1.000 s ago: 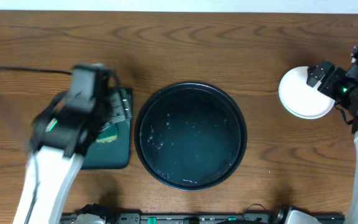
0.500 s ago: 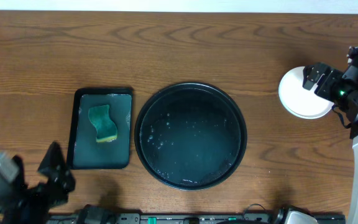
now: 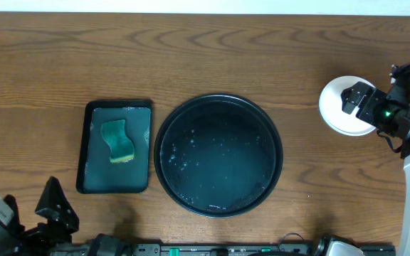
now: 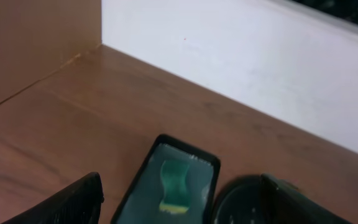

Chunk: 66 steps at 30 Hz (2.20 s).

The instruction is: Clean dirty plates on tray and stack at the side

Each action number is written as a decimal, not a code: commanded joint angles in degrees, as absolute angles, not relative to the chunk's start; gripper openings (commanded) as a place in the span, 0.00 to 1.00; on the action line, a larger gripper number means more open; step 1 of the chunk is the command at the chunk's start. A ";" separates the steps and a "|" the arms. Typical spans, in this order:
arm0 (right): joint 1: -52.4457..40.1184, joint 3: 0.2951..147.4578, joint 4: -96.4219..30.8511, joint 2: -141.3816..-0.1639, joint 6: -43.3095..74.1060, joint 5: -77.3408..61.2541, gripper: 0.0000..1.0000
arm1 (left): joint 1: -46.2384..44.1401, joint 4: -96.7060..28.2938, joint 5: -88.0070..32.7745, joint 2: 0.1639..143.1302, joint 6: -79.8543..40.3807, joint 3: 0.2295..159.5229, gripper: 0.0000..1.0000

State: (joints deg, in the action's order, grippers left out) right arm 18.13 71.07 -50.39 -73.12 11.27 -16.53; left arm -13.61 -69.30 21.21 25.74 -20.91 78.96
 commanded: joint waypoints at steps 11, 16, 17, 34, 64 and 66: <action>17.78 71.33 -50.59 -73.19 10.63 -17.02 0.99 | -13.74 -77.67 22.15 25.96 -20.38 78.98 0.80; 17.78 71.33 -50.61 -73.19 10.63 -17.02 0.99 | -13.74 -80.25 22.15 25.96 -20.38 78.98 0.80; 17.78 71.33 -50.59 -73.19 10.66 -17.02 0.99 | -13.74 -80.31 22.17 25.96 -20.36 78.98 0.80; 17.78 71.33 -50.61 -73.19 10.66 -17.04 0.99 | -13.74 -80.34 22.15 25.96 -20.38 78.98 0.80; 17.80 71.33 -53.56 -73.19 10.41 -18.48 0.99 | -13.74 -80.34 22.15 25.96 -20.38 78.98 0.80; 17.80 71.22 -53.25 -73.32 10.39 -16.56 0.99 | -13.74 -80.34 22.15 25.96 -20.38 78.98 0.80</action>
State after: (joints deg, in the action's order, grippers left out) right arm 18.13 71.09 -53.52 -73.12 11.25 -22.31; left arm -13.61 -80.18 21.37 25.74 -20.91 78.96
